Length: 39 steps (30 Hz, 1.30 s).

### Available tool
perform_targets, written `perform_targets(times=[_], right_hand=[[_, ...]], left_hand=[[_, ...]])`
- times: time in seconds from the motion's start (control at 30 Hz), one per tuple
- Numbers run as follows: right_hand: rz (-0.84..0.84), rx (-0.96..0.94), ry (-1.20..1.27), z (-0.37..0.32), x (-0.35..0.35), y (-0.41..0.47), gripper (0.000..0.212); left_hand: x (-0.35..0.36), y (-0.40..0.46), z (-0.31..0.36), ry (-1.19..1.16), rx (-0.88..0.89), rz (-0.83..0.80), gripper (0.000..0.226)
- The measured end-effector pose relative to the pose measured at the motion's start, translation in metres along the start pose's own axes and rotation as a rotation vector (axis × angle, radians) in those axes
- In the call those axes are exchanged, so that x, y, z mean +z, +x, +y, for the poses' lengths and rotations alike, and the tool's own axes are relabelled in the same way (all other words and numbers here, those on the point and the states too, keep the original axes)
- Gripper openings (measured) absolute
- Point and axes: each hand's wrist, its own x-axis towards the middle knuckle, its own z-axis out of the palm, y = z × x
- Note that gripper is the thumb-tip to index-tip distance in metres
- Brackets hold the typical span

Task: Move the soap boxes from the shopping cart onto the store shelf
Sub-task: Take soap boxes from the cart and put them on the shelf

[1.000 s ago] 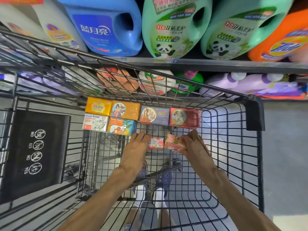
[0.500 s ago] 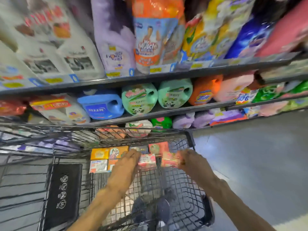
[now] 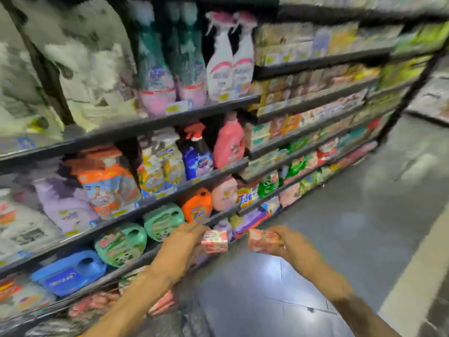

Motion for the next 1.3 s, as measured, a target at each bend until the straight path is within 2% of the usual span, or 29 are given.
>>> perform_targets(times=[0.07,0.1,0.17,0.3,0.47,0.63,1.0,1.3], right_hand=[[0.032,0.013,0.019,0.032,-0.05,-0.01,0.041],[0.059,0.017,0.023,0.046,-0.076,-0.016,0.04],[0.104,0.024,0.03,0.076,-0.126,-0.029,0.038],[0.164,0.079,-0.004,0.15,-0.21,-0.056,0.035],[0.226,0.183,-0.036,0.233,-0.293,-0.08,0.037],[0.34,0.293,-0.037,0.315,-0.356,-0.082,0.044],[0.456,0.402,-0.091,0.476,-0.501,0.025,0.041],[0.53,0.31,-0.073,0.584,-0.613,0.145,0.036]], left_hand=[[0.014,0.037,0.046,0.005,0.102,0.044,0.027],[0.024,0.054,0.069,0.101,0.181,0.064,0.025],[0.041,0.096,0.117,0.121,0.267,0.081,0.037],[0.078,0.181,0.206,0.065,0.368,-0.033,0.049],[0.117,0.262,0.299,0.054,0.443,-0.022,0.038],[0.15,0.345,0.361,0.027,0.524,-0.02,0.043],[0.219,0.605,0.454,-0.016,0.705,0.022,0.042],[0.254,0.794,0.517,-0.013,0.691,0.064,0.04]])
